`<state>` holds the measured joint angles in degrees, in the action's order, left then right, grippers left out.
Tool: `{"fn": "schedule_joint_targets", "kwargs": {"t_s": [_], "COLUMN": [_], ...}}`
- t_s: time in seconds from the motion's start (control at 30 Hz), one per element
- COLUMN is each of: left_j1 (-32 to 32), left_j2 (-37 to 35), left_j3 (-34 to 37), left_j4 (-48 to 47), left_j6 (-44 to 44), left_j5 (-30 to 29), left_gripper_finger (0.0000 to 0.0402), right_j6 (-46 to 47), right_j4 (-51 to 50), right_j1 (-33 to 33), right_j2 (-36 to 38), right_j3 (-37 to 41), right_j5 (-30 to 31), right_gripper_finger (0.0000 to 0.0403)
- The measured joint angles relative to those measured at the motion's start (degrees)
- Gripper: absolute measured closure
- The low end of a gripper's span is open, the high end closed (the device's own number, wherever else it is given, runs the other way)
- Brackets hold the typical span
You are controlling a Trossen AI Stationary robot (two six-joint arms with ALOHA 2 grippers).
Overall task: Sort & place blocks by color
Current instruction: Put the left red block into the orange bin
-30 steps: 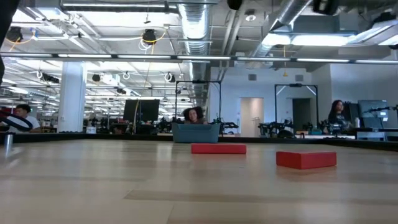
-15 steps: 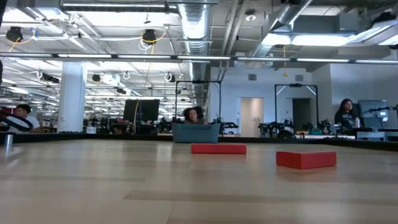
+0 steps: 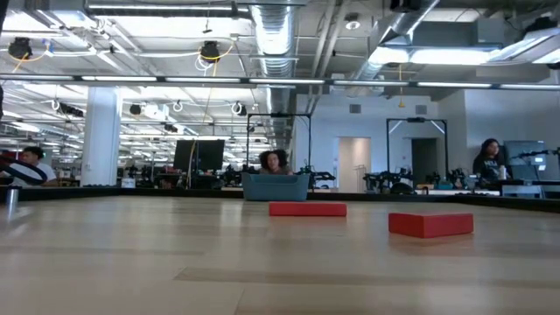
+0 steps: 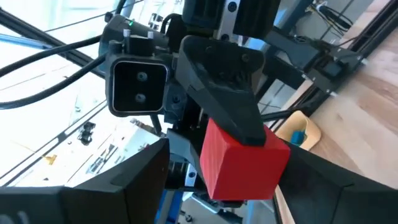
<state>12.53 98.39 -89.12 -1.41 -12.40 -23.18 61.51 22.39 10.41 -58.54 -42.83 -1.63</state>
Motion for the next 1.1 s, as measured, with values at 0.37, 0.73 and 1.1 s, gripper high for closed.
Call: {"fn": "schedule_joint_targets", "kwargs": {"t_s": [0.37, 0.73, 1.1], "left_j1": [0.13, 0.15, 0.26], "left_j2": [0.07, 0.37, 0.04], "left_j3": [0.01, 0.11, 0.02], "left_j4": [-0.28, -3.76, -19.69], "left_j6": [5.47, 14.14, 20.02], "left_j5": [0.31, 2.99, 2.97], "left_gripper_finger": [0.0294, 0.0219, 0.0182], "right_j6": [0.21, -0.24, 3.72], "right_j4": [-3.35, -12.60, -58.82], "right_j1": [-1.76, -2.69, 4.19], "right_j2": [0.03, 1.91, 5.73], "right_j3": [-0.07, -0.23, -0.04], "right_j5": [-2.16, -4.76, -5.58], "right_gripper_finger": [0.0193, 0.0274, 0.0271]}}
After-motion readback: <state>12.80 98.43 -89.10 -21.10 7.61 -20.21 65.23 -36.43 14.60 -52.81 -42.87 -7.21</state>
